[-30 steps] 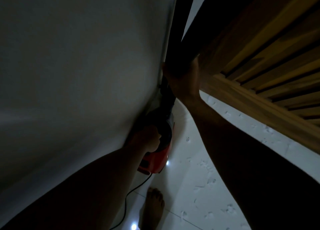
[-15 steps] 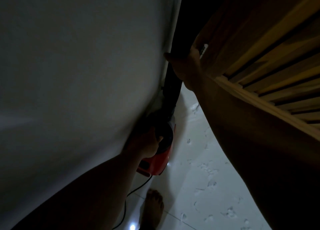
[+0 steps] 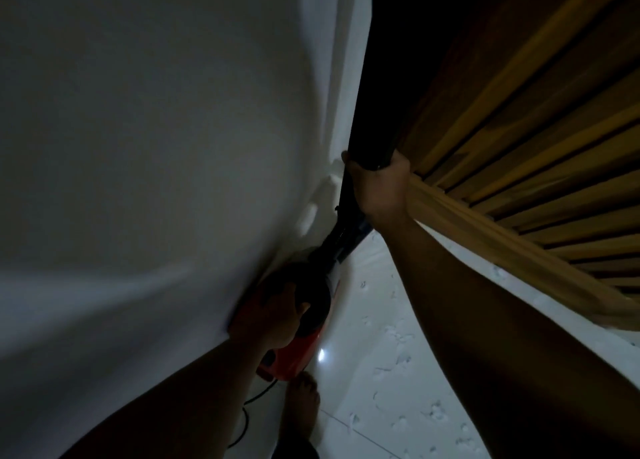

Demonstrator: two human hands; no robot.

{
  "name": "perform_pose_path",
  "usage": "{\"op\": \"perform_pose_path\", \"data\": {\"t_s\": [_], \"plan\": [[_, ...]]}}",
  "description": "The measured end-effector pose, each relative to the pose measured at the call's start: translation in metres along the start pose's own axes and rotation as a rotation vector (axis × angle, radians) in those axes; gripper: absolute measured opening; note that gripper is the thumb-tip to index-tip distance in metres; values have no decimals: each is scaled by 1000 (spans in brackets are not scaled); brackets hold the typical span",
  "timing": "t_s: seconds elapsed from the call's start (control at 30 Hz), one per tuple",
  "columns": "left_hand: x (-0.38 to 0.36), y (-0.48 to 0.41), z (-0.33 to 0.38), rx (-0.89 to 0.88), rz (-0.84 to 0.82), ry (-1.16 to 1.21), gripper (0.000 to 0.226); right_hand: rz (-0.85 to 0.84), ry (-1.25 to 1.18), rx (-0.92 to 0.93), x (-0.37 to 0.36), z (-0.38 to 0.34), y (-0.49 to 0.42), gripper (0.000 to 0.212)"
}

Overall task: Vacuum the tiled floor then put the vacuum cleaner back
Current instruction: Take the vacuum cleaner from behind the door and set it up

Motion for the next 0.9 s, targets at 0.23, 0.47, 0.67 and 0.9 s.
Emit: {"op": "perform_pose_path", "data": {"t_s": [0.23, 0.47, 0.67, 0.9], "plan": [[22, 140, -18, -55, 121, 117, 62, 15, -79, -6, 30, -105, 114, 37], [53, 375, -27, -126, 201, 109, 45, 105, -143, 23, 78, -238, 316, 24], [45, 558, -33, -262, 216, 206, 40, 201, -217, -9, 121, -318, 493, 48], [8, 682, -63, -301, 142, 151, 48, 266, -262, -58, 159, -347, 638, 49]]}}
Point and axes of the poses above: each hand's wrist, its own y-axis away from the middle knuckle, its own x-axis out of the back of the hand, z = x × y, the point moved 10 cm from there along -y, towards the middle knuckle, and after that the axes turned 3 degrees about -z, right-handed, at the moved point
